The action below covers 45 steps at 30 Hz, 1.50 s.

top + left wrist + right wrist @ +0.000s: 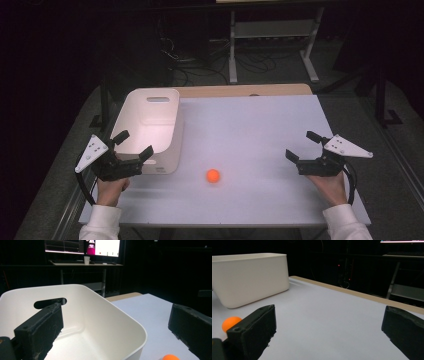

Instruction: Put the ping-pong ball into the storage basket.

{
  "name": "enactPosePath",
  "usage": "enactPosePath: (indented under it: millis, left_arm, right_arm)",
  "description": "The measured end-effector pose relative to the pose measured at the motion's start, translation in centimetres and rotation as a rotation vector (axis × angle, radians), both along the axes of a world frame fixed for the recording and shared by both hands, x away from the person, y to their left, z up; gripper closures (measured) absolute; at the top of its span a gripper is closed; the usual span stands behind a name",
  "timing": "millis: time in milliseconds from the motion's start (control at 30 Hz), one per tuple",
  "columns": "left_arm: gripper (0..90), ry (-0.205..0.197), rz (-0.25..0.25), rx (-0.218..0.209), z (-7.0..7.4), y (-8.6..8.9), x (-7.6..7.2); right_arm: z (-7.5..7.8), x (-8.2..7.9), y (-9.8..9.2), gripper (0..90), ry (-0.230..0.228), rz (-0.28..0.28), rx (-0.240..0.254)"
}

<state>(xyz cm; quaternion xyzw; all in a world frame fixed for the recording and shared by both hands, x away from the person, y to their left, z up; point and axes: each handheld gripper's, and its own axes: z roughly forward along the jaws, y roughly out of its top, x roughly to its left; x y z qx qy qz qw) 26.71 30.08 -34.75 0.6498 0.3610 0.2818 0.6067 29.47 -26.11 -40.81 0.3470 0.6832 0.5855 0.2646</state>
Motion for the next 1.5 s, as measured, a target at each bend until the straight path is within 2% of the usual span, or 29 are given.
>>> enactPosePath:
  millis: [167, 367, 467, 533, 567, 700, 800, 900, 967, 1033, 1100, 1167, 1267, 1333, 1400, 1433, 1500]
  left_arm:
    - [0.0, -0.003, 0.000, 0.005, 0.1, 0.2, 0.0]
    - [0.0, 0.005, -0.001, -0.008, 0.0, 0.0, 0.1]
    - [0.0, 0.015, -0.004, 0.015, 0.1, 0.0, 0.3]
    - [0.0, 0.023, -0.012, 0.058, 0.2, -0.3, 0.4]
    - [0.0, 0.027, -0.016, 0.066, 0.2, -0.5, 0.5]
    - [0.0, 0.031, -0.028, 0.070, 0.3, -0.8, 0.7]
    - [0.0, 0.023, -0.040, 0.069, 0.8, -1.0, 0.9]
    - [0.0, 0.011, -0.050, 0.089, 1.5, -1.3, 1.0]
    - [0.0, 0.008, -0.063, 0.073, 2.0, -1.5, 1.1]
    - [0.0, 0.005, -0.066, 0.074, 2.4, -1.6, 1.2]
    - [0.0, -0.002, -0.073, 0.089, 2.8, -1.6, 1.3]
    - [0.0, -0.009, -0.083, 0.112, 3.1, -1.6, 1.4]
    - [0.0, 0.001, -0.093, 0.102, 3.4, -1.8, 1.5]
    - [0.0, 0.003, -0.094, 0.121, 3.6, -1.8, 1.7]
    - [0.0, 0.007, -0.099, 0.131, 3.7, -1.9, 1.8]
    - [0.0, 0.014, -0.100, 0.116, 3.8, -2.1, 1.8]
    - [0.0, 0.015, -0.105, 0.135, 4.0, -2.1, 1.9]
  right_arm:
    - [0.0, 0.0, -0.2, 0.0, 0.011, 0.004, 0.012]
    - [-0.3, 0.0, 0.0, 0.0, 0.022, 0.008, -0.008]
    - [-0.2, -0.1, 0.0, 0.0, 0.017, 0.011, -0.004]
    - [-0.2, -0.1, -0.1, 0.0, 0.015, 0.009, 0.003]
    - [-0.2, -0.1, -0.1, 0.0, 0.015, 0.008, -0.001]
    - [-0.3, 0.0, -0.1, 0.0, 0.024, 0.003, -0.006]
    - [-0.3, 0.0, 0.0, 0.0, 0.019, -0.001, -0.010]
    - [-0.3, 0.0, 0.0, 0.0, 0.020, -0.002, -0.018]
    - [-0.3, -0.1, 0.1, 0.0, 0.036, -0.003, -0.015]
    - [-0.3, -0.1, 0.1, 0.0, 0.030, -0.005, -0.016]
    - [-0.3, 0.0, 0.1, 0.0, 0.022, -0.006, -0.019]
    - [-0.3, -0.1, 0.1, 0.0, 0.033, -0.007, -0.017]
    - [-0.4, -0.1, 0.2, 0.0, 0.023, -0.002, -0.026]
    - [-0.4, 0.0, 0.3, 0.0, 0.023, 0.002, -0.035]
    - [-0.4, 0.0, 0.3, 0.0, 0.020, 0.003, -0.036]
    - [-0.4, 0.0, 0.4, 0.0, 0.021, 0.005, -0.039]
    - [-0.5, 0.0, 0.4, 0.0, 0.022, 0.007, -0.039]
